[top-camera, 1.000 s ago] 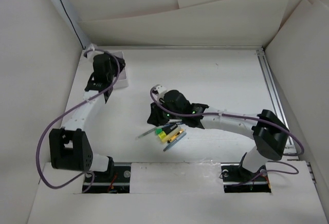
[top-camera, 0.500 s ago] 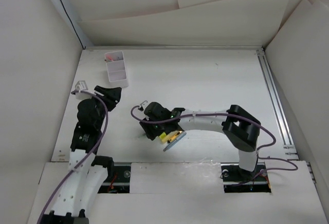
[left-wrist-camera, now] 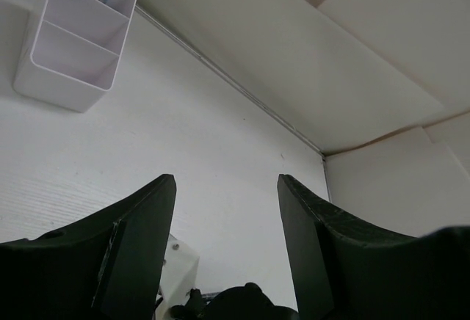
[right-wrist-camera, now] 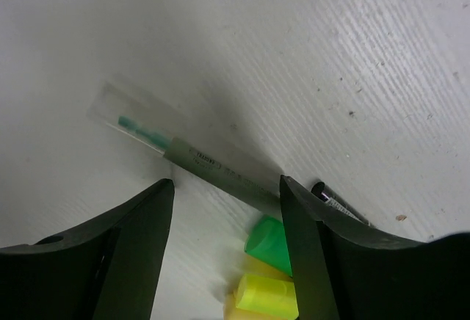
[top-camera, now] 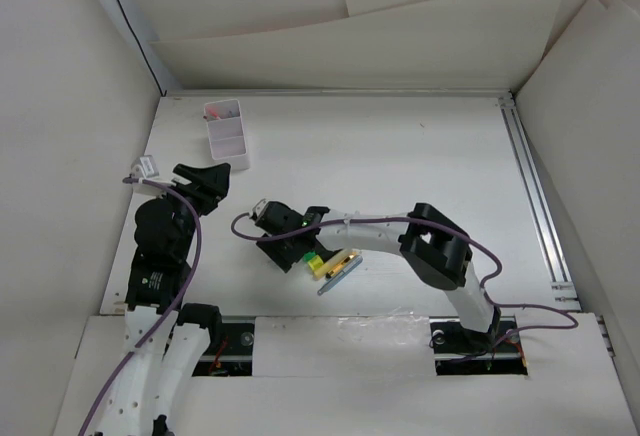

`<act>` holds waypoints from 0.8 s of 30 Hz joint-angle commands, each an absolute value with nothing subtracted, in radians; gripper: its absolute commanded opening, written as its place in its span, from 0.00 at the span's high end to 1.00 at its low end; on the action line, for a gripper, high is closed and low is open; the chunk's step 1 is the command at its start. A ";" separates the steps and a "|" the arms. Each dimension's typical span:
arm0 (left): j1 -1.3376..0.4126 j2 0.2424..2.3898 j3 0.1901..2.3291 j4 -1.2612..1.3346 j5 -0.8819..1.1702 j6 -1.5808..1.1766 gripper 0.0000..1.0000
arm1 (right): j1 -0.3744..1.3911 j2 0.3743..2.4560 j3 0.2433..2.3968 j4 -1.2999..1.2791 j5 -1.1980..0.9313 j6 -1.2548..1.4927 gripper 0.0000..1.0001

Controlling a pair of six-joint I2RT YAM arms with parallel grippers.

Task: Sort the stationery into containers
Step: Pick up the pen from the center of the board.

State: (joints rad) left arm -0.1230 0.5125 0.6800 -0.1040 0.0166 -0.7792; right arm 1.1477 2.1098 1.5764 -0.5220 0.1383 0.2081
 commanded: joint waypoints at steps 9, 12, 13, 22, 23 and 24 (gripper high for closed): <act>-0.130 0.540 0.752 -0.055 0.031 -0.755 0.44 | 1.163 2.134 1.638 -0.589 0.166 0.144 0.37; -0.130 0.551 0.752 -0.044 0.031 -0.755 0.44 | 1.163 2.134 1.629 -0.531 0.152 0.133 0.46; -0.130 0.560 0.743 -0.044 0.031 -0.755 0.44 | 1.163 2.134 1.629 -0.517 0.138 0.133 0.47; -0.130 0.560 0.742 -0.055 0.021 -0.765 0.44 | 1.141 2.143 1.611 -0.396 0.115 0.114 0.84; -0.130 0.560 0.733 -0.045 0.021 -0.765 0.44 | 1.128 2.143 1.611 -0.396 0.101 0.114 0.87; -0.130 0.560 0.733 -0.034 0.034 -0.765 0.44 | 1.127 2.134 1.611 -0.381 0.101 0.114 0.95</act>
